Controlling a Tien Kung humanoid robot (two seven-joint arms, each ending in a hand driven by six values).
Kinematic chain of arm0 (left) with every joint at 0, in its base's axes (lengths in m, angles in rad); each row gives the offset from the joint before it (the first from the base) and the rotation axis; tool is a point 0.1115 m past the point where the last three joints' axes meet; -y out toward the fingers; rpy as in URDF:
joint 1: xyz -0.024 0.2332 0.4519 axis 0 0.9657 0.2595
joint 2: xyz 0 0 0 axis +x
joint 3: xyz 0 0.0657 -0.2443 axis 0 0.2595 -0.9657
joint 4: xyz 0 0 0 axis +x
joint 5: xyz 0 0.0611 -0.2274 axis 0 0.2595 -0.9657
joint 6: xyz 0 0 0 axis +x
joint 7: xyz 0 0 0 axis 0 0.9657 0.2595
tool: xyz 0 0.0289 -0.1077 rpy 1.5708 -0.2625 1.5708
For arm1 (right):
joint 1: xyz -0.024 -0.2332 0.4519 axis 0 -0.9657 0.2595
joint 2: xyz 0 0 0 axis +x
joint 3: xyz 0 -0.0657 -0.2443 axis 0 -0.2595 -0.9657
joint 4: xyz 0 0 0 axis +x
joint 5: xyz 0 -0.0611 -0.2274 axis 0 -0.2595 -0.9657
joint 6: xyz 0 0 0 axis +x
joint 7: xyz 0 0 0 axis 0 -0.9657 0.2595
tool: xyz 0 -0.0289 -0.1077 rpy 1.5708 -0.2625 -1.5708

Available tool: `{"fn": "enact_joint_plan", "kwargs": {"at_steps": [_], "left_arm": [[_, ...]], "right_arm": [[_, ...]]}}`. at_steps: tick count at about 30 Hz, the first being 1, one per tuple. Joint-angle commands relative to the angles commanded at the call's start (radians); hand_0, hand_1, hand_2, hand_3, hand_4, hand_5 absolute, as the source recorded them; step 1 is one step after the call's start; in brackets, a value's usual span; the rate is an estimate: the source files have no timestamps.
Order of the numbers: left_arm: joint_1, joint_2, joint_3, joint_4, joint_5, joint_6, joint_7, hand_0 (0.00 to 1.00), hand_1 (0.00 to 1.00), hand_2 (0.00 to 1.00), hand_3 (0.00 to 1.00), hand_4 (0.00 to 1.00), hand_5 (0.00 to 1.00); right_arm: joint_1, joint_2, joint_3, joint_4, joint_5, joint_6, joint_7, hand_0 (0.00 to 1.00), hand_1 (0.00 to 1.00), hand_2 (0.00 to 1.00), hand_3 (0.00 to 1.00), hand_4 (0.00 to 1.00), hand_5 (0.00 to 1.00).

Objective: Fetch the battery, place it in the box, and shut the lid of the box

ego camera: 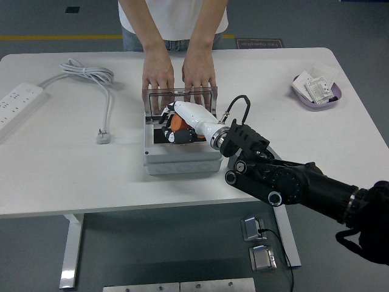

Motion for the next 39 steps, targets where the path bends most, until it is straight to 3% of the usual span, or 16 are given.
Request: {"fn": "enact_joint_plan", "kwargs": {"at_steps": [2, 3, 14, 15, 20, 21, 32, 33, 38, 39], "left_arm": [[0.001, 0.0, -0.003, 0.0, 0.003, 0.0, 0.001, 0.733, 0.752, 0.731, 0.688, 0.629, 0.49], [0.002, 0.0, -0.005, 0.0, 0.005, 0.0, 0.002, 0.733, 0.752, 0.731, 0.689, 0.625, 0.492], [0.003, -0.001, -0.007, 0.0, 0.009, -0.001, 0.002, 0.732, 0.753, 0.732, 0.692, 0.624, 0.494], [0.003, -0.001, -0.005, 0.0, 0.008, -0.001, 0.002, 0.733, 0.753, 0.732, 0.693, 0.621, 0.495], [0.002, -0.001, -0.005, -0.001, 0.008, -0.001, 0.002, 0.733, 0.753, 0.732, 0.693, 0.621, 0.495], [0.002, -0.001, -0.004, -0.001, 0.008, -0.001, 0.002, 0.733, 0.751, 0.732, 0.693, 0.614, 0.493], [0.0, -0.003, -0.003, -0.001, 0.007, -0.001, 0.002, 0.733, 0.752, 0.732, 0.692, 0.607, 0.489], [0.0, -0.003, -0.004, -0.001, 0.008, 0.0, 0.002, 0.733, 0.751, 0.732, 0.692, 0.603, 0.487], [0.001, -0.003, -0.009, -0.001, 0.011, 0.0, 0.002, 0.733, 0.751, 0.732, 0.692, 0.603, 0.487], [0.001, -0.004, -0.008, -0.001, 0.01, 0.0, 0.002, 0.732, 0.752, 0.732, 0.691, 0.6, 0.493]], "right_arm": [[-0.002, -0.002, 0.001, -0.001, 0.001, 0.001, 0.002, 0.789, 0.65, 0.637, 0.689, 0.154, 0.103], [-0.003, -0.003, 0.002, -0.001, 0.002, 0.001, 0.003, 0.827, 0.683, 0.667, 0.71, 0.252, 0.073], [-0.012, -0.006, 0.021, -0.004, 0.011, 0.0, 0.024, 0.829, 0.684, 0.675, 0.706, 0.307, 0.083], [-0.012, -0.007, 0.023, -0.002, 0.013, 0.0, 0.026, 0.838, 0.687, 0.689, 0.707, 0.496, 0.125], [-0.012, -0.011, 0.029, 0.007, 0.02, -0.004, 0.034, 0.838, 0.687, 0.689, 0.707, 0.496, 0.125], [-0.011, -0.012, 0.029, 0.009, 0.022, -0.004, 0.036, 0.845, 0.689, 0.696, 0.756, 0.697, 0.103], [-0.005, -0.023, 0.037, 0.011, 0.032, 0.023, 0.047, 0.819, 0.643, 0.655, 0.733, 0.744, 0.138], [-0.005, -0.023, 0.036, 0.01, 0.034, 0.025, 0.048, 0.771, 0.56, 0.584, 0.704, 0.812, 0.179], [-0.007, -0.025, 0.033, 0.014, 0.041, 0.026, 0.047, 0.771, 0.56, 0.584, 0.704, 0.812, 0.179], [-0.008, -0.027, 0.035, 0.018, 0.044, 0.027, 0.046, 0.784, 0.574, 0.585, 0.714, 0.924, 0.268]]}}
